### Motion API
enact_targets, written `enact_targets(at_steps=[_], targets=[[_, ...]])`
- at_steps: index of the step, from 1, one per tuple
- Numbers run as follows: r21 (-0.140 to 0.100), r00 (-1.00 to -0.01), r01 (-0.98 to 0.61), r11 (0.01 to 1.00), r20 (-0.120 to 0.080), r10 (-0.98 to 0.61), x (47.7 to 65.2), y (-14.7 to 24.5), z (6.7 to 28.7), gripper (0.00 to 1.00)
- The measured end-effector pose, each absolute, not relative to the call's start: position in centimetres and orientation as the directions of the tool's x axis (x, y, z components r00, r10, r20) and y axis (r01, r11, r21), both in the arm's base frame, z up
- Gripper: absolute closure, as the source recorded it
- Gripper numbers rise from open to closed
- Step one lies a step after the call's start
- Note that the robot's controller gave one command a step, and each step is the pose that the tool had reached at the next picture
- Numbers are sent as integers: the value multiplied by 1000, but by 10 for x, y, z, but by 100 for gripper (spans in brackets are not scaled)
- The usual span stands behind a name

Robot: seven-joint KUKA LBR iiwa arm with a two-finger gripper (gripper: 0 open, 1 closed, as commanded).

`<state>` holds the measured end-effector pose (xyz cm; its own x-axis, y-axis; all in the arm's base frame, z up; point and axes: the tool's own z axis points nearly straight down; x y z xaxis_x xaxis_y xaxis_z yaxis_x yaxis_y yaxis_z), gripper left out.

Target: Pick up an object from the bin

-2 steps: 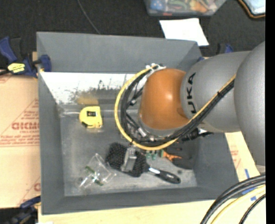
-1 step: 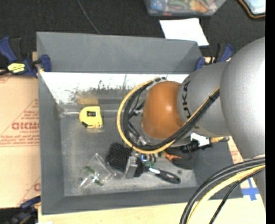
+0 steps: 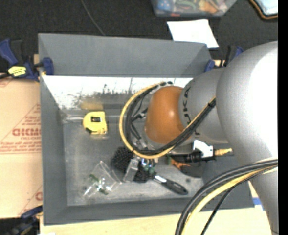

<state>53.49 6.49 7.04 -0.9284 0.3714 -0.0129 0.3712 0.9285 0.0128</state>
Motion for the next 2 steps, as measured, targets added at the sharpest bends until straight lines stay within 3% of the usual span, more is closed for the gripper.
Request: enact_targets(at_steps=[1,2], targets=[[6,-943,333,943,-12,333,536,64,74,100],[6,-943,333,943,-12,333,536,64,74,100]])
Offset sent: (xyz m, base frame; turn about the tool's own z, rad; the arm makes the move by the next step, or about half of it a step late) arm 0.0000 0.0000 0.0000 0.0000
